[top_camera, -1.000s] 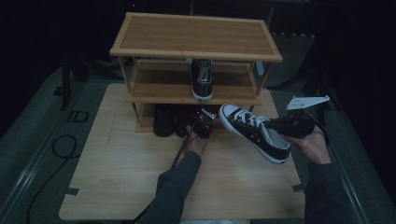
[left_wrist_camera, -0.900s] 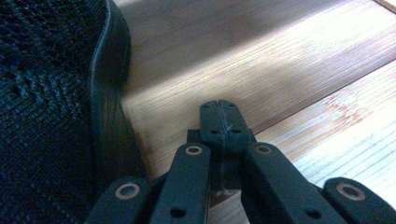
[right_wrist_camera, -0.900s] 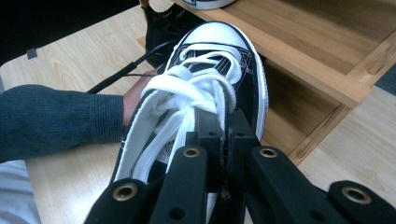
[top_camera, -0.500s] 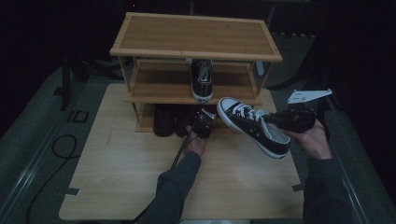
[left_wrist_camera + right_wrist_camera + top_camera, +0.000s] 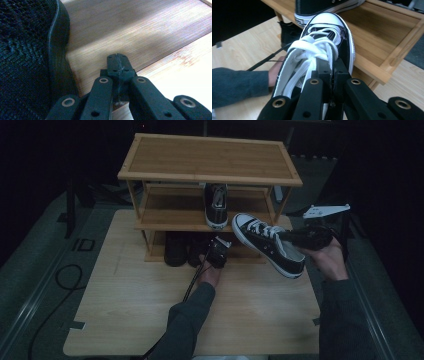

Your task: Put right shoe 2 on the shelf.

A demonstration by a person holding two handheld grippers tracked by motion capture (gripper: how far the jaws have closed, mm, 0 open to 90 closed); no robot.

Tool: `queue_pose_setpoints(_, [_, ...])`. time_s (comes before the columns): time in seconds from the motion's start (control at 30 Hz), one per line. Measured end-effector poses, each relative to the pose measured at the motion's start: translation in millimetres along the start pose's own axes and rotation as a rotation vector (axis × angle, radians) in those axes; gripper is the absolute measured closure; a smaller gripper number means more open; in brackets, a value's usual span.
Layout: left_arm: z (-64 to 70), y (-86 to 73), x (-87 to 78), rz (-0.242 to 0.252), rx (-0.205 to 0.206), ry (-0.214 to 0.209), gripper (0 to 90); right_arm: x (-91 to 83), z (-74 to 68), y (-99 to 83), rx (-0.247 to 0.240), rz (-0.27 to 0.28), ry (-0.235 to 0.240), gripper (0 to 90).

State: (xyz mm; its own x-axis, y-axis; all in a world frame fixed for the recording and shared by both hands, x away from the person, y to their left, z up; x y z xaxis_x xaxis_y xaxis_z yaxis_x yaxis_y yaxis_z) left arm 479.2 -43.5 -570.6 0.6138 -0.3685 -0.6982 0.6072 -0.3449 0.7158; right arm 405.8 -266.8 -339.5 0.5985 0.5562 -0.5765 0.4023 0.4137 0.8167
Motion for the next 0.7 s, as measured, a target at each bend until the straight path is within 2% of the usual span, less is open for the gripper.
queue_pose_setpoints(0.17, [0.0,0.0,0.0,0.000,0.000,0.001,90.0,8.8,6.0,2.7,0.021,-0.012,-0.011,87.9])
queue_pose_setpoints(0.2, [-1.3,-0.4,-1.5,-0.021,0.018,0.003,90.0,10.4,7.4,3.3,0.022,-0.013,-0.016,87.9])
queue_pose_setpoints(0.3, [0.2,0.0,0.1,0.001,0.000,0.000,90.0,14.3,10.5,5.9,0.036,-0.015,-0.023,87.9])
queue_pose_setpoints(0.7, [0.1,0.0,-0.1,0.000,0.000,-0.001,90.0,33.0,18.6,19.9,0.082,-0.012,-0.068,87.9])
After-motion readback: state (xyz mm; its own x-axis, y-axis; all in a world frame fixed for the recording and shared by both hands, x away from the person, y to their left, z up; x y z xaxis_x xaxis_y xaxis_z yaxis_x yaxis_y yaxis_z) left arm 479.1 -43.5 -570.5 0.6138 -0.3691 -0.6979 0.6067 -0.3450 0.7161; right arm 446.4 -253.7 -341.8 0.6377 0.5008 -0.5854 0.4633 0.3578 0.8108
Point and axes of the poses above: each handheld gripper's, and its own axes: x roughly forward along the jaws, y roughly out of its top, z roughly to its right, the point moved 3 cm from there along x, roughly forward along the jaws, and after that the axes turned 8 degrees about -y, right-handed, at the moved point
